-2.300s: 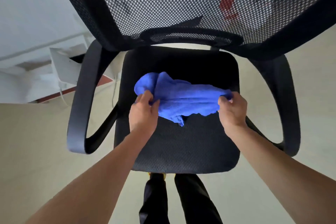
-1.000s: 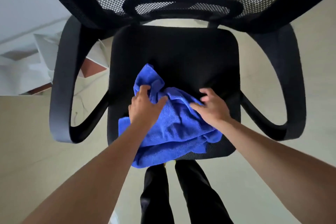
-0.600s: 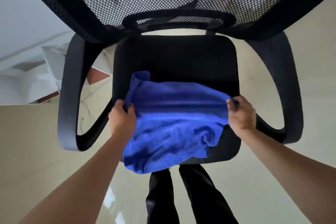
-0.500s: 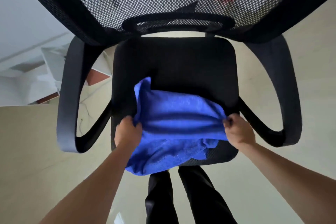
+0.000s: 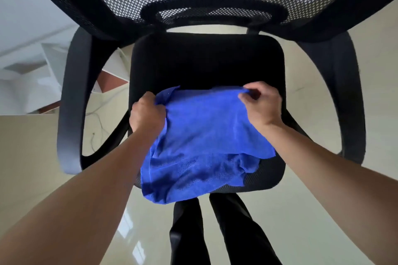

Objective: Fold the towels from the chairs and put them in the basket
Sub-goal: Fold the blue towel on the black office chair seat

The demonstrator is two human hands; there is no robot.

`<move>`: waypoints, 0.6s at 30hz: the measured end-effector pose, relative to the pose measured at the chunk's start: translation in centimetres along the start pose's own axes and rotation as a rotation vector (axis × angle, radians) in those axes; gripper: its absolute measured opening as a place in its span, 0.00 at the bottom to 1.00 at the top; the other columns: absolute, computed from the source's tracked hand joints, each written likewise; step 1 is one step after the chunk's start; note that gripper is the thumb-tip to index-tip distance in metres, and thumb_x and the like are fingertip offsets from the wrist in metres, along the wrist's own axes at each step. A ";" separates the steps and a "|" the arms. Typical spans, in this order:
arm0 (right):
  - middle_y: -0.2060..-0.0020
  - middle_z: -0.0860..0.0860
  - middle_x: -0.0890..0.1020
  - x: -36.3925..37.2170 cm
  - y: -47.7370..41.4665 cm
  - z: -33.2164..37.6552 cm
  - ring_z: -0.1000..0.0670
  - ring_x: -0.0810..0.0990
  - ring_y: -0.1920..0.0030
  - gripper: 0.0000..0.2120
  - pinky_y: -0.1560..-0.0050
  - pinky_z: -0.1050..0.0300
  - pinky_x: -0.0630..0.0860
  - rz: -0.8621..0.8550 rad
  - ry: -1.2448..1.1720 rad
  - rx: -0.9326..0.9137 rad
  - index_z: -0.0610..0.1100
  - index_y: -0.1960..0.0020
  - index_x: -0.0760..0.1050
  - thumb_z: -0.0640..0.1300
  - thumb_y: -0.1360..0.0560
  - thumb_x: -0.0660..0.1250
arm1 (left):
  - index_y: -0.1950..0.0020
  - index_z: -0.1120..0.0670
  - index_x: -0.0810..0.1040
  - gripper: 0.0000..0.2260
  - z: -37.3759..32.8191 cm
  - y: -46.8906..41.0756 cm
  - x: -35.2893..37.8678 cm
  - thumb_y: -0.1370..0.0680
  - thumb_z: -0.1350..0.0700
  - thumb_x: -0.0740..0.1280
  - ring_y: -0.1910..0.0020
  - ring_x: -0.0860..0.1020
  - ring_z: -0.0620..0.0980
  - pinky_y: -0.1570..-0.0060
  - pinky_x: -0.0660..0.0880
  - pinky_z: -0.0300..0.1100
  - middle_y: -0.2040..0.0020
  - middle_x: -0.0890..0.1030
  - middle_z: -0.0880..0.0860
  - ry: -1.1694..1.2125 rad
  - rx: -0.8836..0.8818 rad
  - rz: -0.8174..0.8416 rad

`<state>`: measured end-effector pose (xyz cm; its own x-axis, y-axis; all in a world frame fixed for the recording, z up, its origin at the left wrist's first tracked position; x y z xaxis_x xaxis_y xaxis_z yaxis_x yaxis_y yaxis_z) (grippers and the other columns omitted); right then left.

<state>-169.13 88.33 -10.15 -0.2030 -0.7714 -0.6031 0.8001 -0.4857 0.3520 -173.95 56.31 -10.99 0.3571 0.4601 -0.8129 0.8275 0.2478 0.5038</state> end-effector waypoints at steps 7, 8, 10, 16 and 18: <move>0.49 0.48 0.76 0.1 6.8 -4.2 0.52 0.76 0.59 0.11 0.52 0.59 0.73 0.328 0.353 -0.110 0.45 0.49 0.78 0.36 0.30 0.71 | 0.51 0.59 0.75 0.08 2.9 1.9 4.0 0.27 0.58 0.65 0.51 0.77 0.62 0.59 0.71 0.47 0.53 0.80 0.60 -0.008 -0.127 0.232; 0.49 0.47 0.77 0.4 7.3 -5.3 0.52 0.76 0.58 0.13 0.52 0.59 0.73 0.365 0.345 -0.050 0.45 0.48 0.78 0.40 0.31 0.74 | 0.49 0.58 0.75 0.10 3.3 2.2 4.2 0.27 0.56 0.65 0.50 0.77 0.62 0.58 0.72 0.47 0.51 0.80 0.59 0.028 -0.145 0.218; 0.49 0.49 0.78 -0.5 6.2 -6.2 0.51 0.78 0.55 0.22 0.52 0.59 0.73 0.231 0.177 0.107 0.47 0.44 0.75 0.48 0.34 0.77 | 0.43 0.55 0.71 0.17 3.0 2.6 3.5 0.28 0.49 0.65 0.49 0.76 0.60 0.57 0.69 0.48 0.48 0.79 0.56 0.119 -0.120 0.102; 0.54 0.42 0.80 1.1 1.6 -8.8 0.46 0.76 0.60 0.31 0.51 0.48 0.78 0.153 -0.066 0.624 0.43 0.37 0.71 0.44 0.36 0.79 | 0.46 0.54 0.73 0.16 -0.4 1.9 3.8 0.27 0.45 0.68 0.47 0.75 0.60 0.57 0.70 0.49 0.48 0.75 0.56 -0.113 0.074 0.066; 0.67 0.46 0.76 0.7 0.9 -8.4 0.48 0.71 0.67 0.15 0.62 0.51 0.71 0.225 -0.018 0.589 0.40 0.49 0.78 0.40 0.34 0.76 | 0.57 0.55 0.75 0.08 0.8 0.7 3.4 0.25 0.51 0.64 0.54 0.77 0.62 0.61 0.71 0.47 0.57 0.78 0.58 0.086 -0.052 0.048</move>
<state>-163.83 90.82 -16.31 -0.0792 -0.8853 -0.4582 0.3800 -0.4517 0.8072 -171.82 57.40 -13.57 0.3553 0.5437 -0.7604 0.7862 0.2661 0.5577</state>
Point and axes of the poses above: each hand's wrist, its own y-axis away from the middle knuckle, its own x-axis out of the palm, z = x × y, the point moved 9 cm from there along -y, towards the middle knuckle
